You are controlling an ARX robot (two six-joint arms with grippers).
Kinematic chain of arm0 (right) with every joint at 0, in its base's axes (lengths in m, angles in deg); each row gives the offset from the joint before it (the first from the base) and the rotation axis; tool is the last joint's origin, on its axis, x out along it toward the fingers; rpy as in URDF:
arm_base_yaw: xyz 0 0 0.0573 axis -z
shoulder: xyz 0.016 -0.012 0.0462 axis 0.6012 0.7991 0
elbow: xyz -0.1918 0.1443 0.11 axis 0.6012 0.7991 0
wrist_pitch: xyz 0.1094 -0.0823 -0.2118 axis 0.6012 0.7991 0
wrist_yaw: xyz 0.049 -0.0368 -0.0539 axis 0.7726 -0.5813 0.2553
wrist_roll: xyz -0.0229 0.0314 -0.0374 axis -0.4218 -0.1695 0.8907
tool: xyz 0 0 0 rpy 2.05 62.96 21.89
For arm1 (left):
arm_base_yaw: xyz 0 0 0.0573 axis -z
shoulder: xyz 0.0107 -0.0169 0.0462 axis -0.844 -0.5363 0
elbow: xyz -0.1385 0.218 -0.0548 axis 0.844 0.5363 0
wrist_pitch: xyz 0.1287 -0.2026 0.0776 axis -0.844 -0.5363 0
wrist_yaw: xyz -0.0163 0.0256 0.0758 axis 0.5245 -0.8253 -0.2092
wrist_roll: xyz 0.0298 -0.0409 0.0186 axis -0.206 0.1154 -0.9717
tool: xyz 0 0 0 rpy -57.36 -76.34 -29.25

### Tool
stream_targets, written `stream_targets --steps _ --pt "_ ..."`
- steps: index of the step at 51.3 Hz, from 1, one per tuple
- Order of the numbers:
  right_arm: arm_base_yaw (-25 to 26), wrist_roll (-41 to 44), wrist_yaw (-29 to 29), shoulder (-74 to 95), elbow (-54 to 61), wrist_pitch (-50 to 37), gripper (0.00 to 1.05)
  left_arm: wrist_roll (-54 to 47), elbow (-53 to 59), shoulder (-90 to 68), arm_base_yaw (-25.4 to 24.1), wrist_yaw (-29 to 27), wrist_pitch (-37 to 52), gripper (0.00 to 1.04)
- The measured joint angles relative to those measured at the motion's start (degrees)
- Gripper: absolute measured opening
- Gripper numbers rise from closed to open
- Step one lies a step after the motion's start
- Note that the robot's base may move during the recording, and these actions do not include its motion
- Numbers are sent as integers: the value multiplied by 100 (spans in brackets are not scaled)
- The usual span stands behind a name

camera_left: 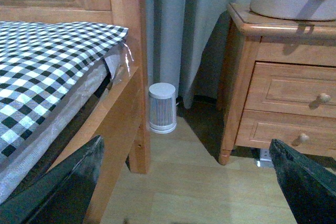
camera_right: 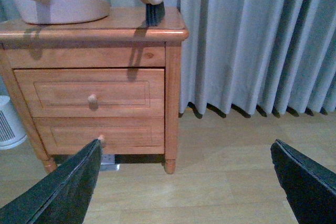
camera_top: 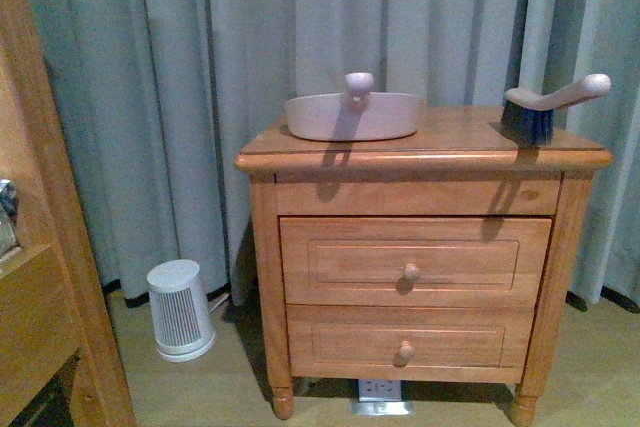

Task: Clean up trash

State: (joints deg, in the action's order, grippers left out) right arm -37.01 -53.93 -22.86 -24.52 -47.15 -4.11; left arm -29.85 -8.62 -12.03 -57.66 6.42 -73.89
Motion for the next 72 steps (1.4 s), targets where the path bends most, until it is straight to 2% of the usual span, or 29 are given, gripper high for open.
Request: stream_targets --steps 72 --pt "0 0 2 0 0 0 97 0 0 -4 0 0 0 97"
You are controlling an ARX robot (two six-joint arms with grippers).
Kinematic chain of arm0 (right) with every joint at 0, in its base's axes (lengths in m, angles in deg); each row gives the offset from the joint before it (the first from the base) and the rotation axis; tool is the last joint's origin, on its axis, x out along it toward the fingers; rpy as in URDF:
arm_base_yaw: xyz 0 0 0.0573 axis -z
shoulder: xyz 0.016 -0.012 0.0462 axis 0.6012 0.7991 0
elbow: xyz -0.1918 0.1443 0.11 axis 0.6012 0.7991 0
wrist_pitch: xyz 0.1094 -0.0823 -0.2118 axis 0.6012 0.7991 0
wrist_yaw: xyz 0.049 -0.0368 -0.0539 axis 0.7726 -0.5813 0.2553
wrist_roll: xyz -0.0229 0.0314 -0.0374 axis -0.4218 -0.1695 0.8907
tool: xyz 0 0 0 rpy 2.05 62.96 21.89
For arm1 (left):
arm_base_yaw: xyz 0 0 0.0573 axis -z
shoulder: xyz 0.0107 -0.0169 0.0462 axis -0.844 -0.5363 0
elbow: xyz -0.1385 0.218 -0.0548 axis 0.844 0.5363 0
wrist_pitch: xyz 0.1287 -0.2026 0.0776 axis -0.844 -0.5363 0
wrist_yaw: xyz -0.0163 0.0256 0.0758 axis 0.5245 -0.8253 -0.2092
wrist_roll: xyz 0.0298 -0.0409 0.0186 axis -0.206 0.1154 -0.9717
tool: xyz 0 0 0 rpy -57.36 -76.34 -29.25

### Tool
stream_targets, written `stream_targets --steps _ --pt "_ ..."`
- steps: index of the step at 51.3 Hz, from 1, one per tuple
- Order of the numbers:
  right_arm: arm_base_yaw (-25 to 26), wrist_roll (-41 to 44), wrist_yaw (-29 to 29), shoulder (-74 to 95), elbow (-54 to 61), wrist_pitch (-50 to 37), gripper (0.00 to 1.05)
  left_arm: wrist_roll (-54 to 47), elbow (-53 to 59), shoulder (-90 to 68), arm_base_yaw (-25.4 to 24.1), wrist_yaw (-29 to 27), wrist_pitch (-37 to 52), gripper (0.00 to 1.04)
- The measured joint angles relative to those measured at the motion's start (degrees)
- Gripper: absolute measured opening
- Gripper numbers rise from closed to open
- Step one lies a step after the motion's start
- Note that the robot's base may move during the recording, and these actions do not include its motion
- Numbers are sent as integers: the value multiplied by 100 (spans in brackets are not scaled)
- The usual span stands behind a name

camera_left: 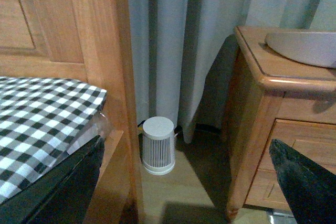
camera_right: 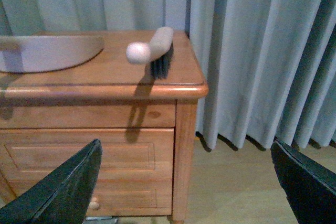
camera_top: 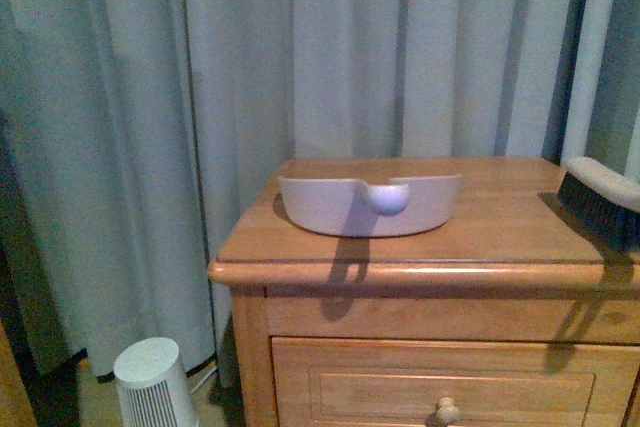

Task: Clean up trash

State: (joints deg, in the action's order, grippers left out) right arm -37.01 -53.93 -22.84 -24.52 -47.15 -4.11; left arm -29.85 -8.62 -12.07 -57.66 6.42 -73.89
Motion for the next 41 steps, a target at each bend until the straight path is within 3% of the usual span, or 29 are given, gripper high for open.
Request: stream_targets --steps 14,20,23,33,41 --pt "0 0 -2 0 0 0 97 0 0 0 0 0 0 97" --pt "0 0 -2 0 0 0 97 181 -109 -444 -304 1084 -225 97" --pt "0 0 -2 0 0 0 97 190 -245 -944 -286 1064 -144 97" --pt "0 0 0 0 0 0 97 44 -1615 -3077 291 804 92 97" --pt "0 0 2 0 0 0 97 -216 -3346 -4894 1187 164 66 97"
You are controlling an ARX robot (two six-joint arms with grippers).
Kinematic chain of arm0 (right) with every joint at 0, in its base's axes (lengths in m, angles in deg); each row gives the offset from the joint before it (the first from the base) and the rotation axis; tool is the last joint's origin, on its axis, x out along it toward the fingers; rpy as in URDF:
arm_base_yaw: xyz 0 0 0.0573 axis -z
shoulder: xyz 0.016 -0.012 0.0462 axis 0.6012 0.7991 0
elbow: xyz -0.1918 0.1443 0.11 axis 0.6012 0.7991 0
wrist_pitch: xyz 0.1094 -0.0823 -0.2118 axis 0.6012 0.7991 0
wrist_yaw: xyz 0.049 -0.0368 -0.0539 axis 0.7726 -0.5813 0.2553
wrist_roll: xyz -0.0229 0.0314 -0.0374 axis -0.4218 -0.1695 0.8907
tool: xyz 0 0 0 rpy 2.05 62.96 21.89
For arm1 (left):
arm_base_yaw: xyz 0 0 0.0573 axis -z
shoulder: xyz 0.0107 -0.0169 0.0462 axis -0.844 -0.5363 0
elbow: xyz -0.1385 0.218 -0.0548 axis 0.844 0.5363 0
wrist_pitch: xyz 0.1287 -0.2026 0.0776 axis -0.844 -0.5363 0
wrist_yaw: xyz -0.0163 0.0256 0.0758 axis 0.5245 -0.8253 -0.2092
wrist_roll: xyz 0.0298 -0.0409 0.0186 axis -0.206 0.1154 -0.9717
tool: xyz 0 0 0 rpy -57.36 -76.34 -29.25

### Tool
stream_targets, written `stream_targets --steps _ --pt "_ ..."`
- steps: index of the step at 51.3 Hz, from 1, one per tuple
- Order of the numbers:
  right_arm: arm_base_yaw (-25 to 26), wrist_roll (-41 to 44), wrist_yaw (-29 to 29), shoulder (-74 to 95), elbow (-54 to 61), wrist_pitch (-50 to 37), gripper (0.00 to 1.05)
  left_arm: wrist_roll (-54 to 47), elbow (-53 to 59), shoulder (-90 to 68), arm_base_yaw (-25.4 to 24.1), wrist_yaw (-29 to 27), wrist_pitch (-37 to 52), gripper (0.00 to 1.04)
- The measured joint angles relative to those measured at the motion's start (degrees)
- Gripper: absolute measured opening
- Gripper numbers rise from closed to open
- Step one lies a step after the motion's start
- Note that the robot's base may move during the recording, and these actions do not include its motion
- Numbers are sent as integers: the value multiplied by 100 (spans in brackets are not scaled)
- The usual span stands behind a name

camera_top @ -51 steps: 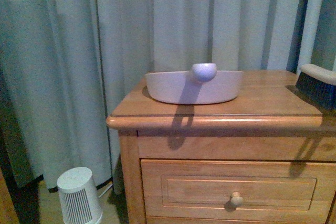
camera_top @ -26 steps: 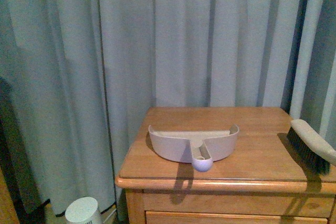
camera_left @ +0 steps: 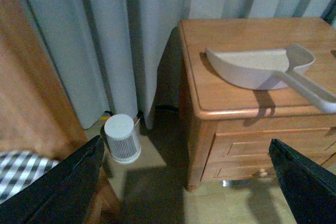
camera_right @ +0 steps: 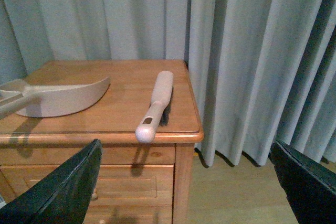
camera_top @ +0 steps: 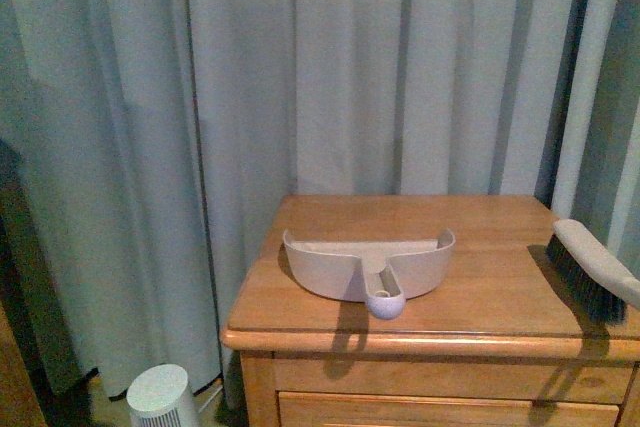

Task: Clean up trash

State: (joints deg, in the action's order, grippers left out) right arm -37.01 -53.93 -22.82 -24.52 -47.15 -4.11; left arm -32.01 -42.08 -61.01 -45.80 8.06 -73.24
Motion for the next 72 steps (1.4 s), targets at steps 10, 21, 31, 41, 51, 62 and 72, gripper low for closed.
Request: stream_targets --steps 10,21,31,41,51,62,72 --pt "0 0 -2 0 0 0 97 -306 -2297 -2496 957 -824 -201 97" --pt "0 0 -2 0 0 0 97 -184 -4011 -4247 1604 -1884 -1108 97" --pt "0 0 -2 0 0 0 97 144 -4688 -5289 1965 -2308 -1862 97" --pt "0 0 -2 0 0 0 97 667 -5193 -5807 2310 -2304 -2214 97" --pt "0 0 -2 0 0 0 97 1108 -5447 -6122 2645 -2194 -2426 97" --pt "0 0 -2 0 0 0 97 1427 -5617 -6465 2791 -2144 -2472 97" --pt "0 0 -2 0 0 0 97 1521 -5941 -6815 2800 -2111 -2490 97"
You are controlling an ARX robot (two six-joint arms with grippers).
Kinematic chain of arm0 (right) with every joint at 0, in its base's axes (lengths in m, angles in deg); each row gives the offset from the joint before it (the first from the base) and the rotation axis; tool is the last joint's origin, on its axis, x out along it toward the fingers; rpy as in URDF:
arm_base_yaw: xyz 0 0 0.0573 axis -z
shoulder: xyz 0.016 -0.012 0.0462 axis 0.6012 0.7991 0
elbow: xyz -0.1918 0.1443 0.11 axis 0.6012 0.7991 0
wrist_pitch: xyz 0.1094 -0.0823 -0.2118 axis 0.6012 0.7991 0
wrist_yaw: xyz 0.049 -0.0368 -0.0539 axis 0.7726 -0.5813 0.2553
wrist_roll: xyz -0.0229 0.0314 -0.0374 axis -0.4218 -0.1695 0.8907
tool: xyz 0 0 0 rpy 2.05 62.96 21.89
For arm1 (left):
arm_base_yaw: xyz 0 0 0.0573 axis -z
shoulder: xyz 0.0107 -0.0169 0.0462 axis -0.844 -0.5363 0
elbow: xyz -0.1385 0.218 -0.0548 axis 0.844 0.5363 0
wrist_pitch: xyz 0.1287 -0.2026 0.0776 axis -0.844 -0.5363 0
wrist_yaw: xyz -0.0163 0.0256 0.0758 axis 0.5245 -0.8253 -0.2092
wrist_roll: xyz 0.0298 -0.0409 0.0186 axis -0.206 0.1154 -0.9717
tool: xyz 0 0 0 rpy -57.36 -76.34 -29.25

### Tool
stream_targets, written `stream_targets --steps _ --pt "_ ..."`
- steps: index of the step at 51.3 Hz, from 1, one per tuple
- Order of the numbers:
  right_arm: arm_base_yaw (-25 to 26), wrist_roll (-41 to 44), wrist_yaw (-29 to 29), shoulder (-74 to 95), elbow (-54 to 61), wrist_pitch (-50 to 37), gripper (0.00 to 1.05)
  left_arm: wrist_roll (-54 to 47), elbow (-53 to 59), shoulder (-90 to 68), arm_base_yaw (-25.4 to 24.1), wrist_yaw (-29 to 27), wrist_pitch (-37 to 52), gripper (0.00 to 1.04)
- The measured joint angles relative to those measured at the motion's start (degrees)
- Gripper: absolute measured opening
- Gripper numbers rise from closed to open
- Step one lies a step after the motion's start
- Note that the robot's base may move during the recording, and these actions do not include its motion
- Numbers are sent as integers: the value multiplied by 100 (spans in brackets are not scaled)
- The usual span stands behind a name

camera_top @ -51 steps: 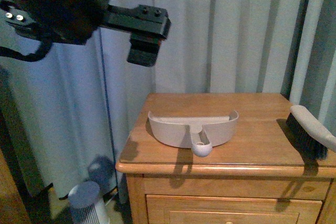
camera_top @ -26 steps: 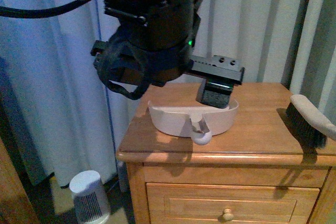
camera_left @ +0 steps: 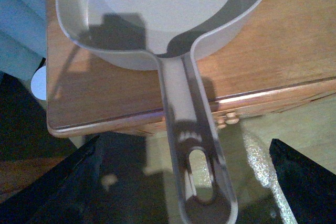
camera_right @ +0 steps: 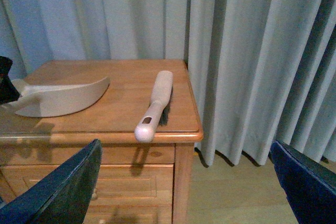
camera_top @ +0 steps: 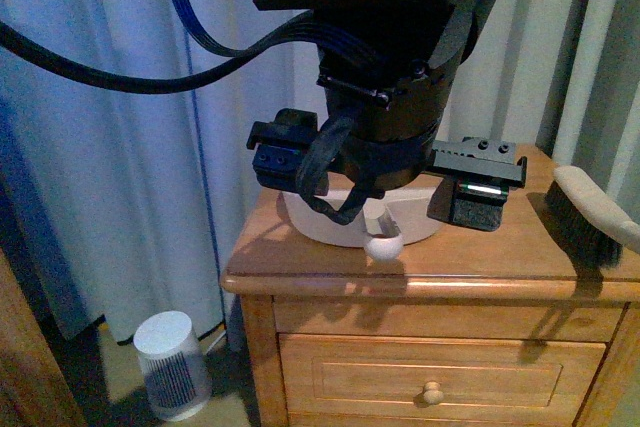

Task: Clean up trash

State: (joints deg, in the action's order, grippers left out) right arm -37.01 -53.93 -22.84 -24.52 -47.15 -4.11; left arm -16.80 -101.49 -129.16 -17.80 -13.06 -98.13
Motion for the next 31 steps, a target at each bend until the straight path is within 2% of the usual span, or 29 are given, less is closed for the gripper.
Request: stream_targets --steps 31 --pt "0 0 0 0 0 0 97 -42 -575 -761 -15 22 -20 97"
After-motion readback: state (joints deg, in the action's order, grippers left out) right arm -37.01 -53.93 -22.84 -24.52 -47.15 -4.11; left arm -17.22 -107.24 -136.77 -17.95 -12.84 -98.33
